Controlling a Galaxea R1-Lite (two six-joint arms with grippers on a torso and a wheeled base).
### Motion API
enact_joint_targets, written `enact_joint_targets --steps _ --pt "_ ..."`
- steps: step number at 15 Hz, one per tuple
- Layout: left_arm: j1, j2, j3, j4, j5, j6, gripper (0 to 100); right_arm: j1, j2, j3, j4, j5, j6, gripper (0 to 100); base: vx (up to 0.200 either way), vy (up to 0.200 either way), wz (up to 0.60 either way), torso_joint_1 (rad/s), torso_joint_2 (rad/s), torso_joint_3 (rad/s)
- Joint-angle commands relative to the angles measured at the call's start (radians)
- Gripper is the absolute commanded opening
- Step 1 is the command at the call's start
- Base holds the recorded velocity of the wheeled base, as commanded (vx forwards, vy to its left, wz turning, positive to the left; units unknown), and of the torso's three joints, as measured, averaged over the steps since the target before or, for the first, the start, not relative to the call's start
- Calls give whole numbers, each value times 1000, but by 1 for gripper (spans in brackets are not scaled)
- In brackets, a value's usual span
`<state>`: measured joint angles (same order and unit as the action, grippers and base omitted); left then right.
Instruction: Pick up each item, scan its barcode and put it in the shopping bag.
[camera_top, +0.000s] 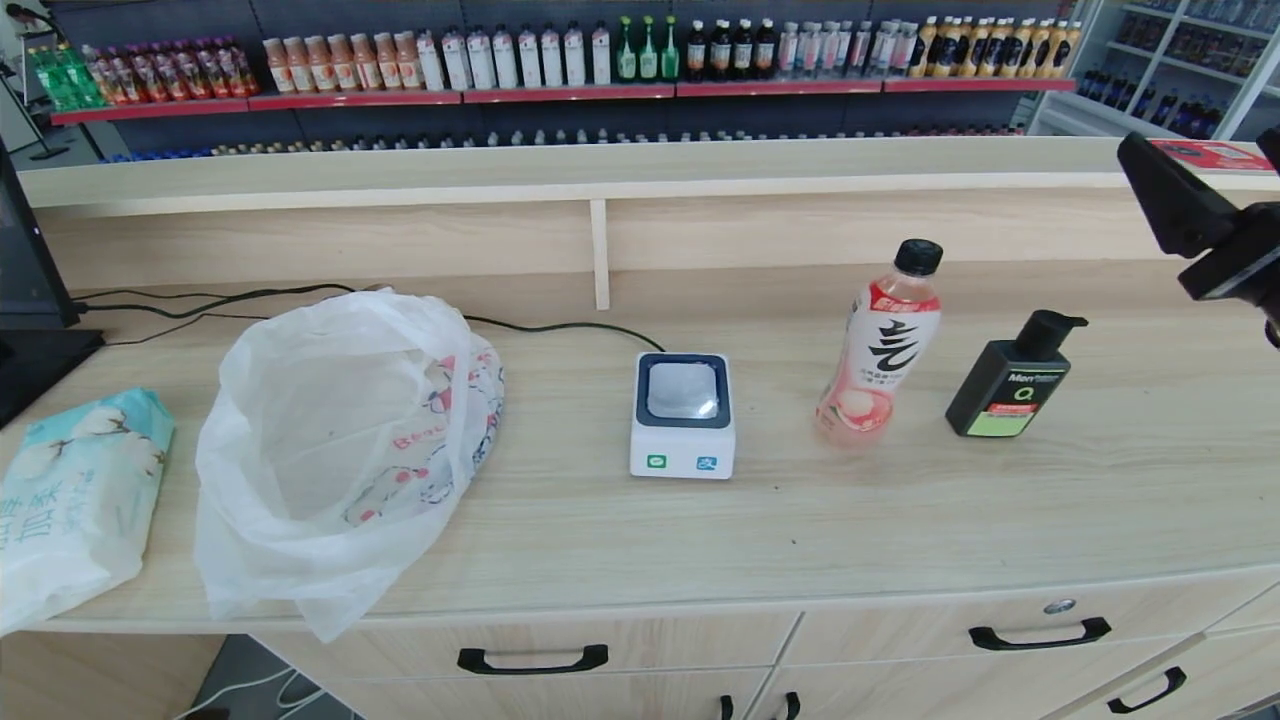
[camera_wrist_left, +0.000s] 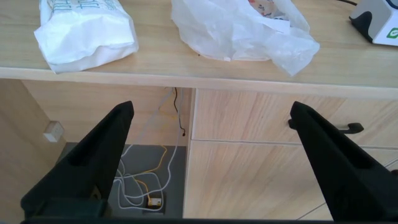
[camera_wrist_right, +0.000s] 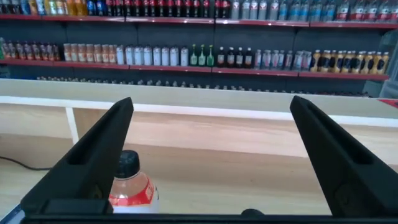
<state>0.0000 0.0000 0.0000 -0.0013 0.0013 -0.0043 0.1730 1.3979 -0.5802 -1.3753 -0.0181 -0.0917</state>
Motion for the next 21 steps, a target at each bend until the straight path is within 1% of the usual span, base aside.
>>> enact_joint_targets --steps 1,2,4,7,8,11,15,21 --pt "0 0 0 0 0 0 100 37 87 14 -7 -2 -11 100 0 0 0 0 0 0" --pt "0 0 0 0 0 0 100 82 107 33 -10 -2 -3 100 0 0 0 0 0 0" --pt "0 0 0 0 0 0 100 132 142 59 -22 -10 32 100 0 0 0 0 0 0" --pt "0 0 0 0 0 0 100 164 213 28 -34 -33 40 100 0 0 0 0 0 0" --pt "0 0 0 0 0 0 100 180 233 39 -39 -33 58 100 0 0 0 0 0 0" --pt "0 0 0 0 0 0 100 180 270 10 -65 -34 90 100 0 0 0 0 0 0" --pt "0 0 0 0 0 0 100 181 322 -3 -68 -29 93 100 0 0 0 0 0 0" --pt "0 0 0 0 0 0 100 181 359 11 -68 -28 93 100 0 0 0 0 0 0"
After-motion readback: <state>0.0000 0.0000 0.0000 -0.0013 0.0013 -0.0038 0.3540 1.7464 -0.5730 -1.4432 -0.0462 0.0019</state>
